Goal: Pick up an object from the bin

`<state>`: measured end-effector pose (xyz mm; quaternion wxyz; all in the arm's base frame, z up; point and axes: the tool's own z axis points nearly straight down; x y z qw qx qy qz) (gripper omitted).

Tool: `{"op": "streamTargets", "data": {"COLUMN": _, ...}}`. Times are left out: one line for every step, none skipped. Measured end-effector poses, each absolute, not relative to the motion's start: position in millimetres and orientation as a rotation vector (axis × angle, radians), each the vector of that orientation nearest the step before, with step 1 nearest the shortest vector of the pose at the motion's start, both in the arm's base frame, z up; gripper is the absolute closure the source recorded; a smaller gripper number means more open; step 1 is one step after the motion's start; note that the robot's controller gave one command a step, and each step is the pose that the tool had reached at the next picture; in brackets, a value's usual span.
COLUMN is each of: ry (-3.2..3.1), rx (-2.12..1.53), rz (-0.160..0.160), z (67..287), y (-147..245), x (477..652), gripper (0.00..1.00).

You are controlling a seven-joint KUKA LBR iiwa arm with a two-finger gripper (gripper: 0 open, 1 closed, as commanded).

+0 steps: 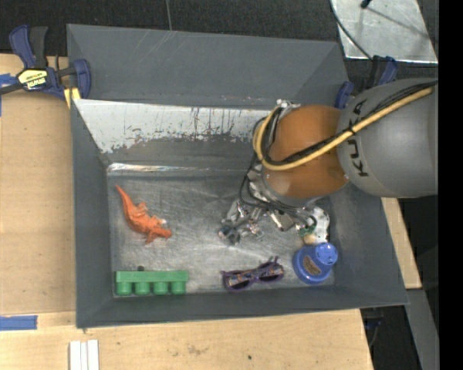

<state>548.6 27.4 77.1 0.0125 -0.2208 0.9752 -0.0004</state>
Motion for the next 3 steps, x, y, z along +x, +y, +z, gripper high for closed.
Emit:
{"op": "streamTargets", "data": {"ry": 3.04, "rx": -0.687, "rz": -0.001, "z": 77, "y": 27, "x": 548.5, "gripper": 1.0}}
{"op": "streamTargets", "data": {"ry": 3.07, "rx": -0.673, "rz": -0.001, "z": 108, "y": 48, "x": 563.4, "gripper": 1.0}}
{"op": "streamTargets", "data": {"ry": 3.058, "rx": -0.69, "rz": 0.003, "z": 144, "y": 42, "x": 546.2, "gripper": 1.0}}
